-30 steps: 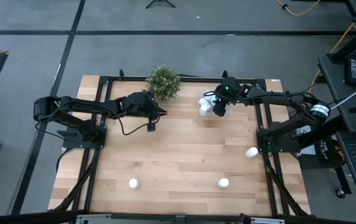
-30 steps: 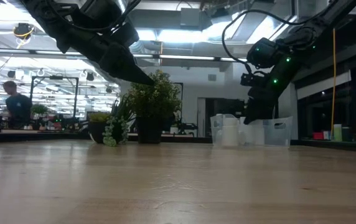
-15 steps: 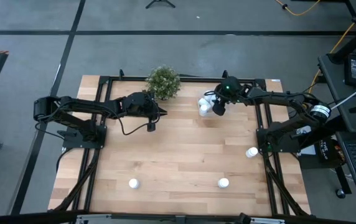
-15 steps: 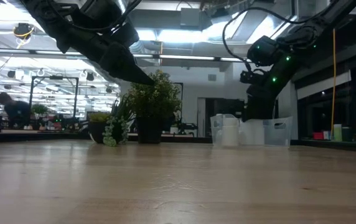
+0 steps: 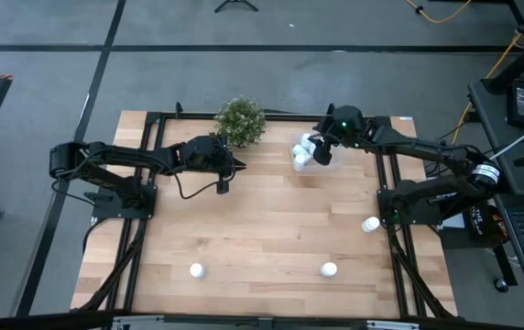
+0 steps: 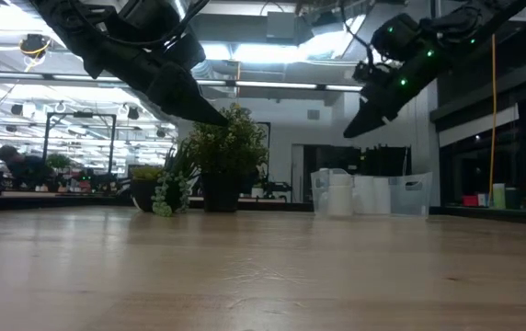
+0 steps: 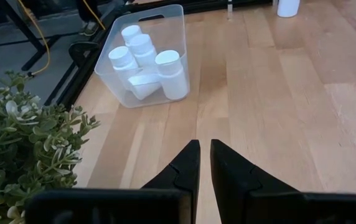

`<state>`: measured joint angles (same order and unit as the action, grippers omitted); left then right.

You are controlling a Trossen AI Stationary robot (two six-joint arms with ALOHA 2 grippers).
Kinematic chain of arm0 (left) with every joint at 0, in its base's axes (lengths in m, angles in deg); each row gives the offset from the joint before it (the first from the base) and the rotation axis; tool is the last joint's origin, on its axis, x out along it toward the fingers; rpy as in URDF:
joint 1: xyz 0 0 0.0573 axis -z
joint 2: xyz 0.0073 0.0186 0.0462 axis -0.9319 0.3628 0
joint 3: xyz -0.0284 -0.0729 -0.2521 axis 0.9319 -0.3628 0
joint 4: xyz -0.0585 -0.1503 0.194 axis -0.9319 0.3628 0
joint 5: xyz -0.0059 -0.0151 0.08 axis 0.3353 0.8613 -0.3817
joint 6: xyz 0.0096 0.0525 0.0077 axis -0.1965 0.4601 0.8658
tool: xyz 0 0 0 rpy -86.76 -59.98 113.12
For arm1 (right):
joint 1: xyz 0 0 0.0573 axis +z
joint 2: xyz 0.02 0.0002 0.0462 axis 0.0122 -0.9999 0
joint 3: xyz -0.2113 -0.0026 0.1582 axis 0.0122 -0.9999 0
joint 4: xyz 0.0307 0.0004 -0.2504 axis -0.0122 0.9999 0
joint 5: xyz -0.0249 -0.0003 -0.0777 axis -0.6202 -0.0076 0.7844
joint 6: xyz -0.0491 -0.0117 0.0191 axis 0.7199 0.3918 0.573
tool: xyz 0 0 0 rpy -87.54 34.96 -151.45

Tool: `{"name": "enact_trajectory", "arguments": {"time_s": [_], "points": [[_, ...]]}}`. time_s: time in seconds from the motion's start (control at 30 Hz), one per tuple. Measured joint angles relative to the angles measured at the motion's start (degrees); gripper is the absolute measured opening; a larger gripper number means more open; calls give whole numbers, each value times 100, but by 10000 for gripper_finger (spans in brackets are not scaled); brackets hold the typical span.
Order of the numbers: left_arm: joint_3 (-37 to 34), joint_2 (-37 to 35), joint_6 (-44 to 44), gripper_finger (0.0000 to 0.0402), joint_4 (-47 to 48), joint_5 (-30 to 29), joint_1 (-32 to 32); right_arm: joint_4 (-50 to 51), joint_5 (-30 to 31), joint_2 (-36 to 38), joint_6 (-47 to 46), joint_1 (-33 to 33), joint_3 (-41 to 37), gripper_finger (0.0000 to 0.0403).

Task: Pick and place pill bottles into a basket
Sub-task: Put the white pill bottle into the transparent bin

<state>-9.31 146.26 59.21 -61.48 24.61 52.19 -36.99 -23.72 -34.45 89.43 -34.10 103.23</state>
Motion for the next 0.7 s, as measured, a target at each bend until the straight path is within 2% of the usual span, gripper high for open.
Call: {"name": "enact_trajectory", "arguments": {"time_s": [0.17,0.27,0.33,0.7], "points": [[-2,-2,102,42,-50,22,0,55,-38,219,245,455,0,117],[-2,-2,181,64,-61,29,9,65,-38,327,439,685,0,43],[-2,0,176,86,-68,43,11,105,-38,396,498,813,0,12],[-2,-1,149,225,-332,47,328,785,-36,585,-7,1494,4,5]]}}
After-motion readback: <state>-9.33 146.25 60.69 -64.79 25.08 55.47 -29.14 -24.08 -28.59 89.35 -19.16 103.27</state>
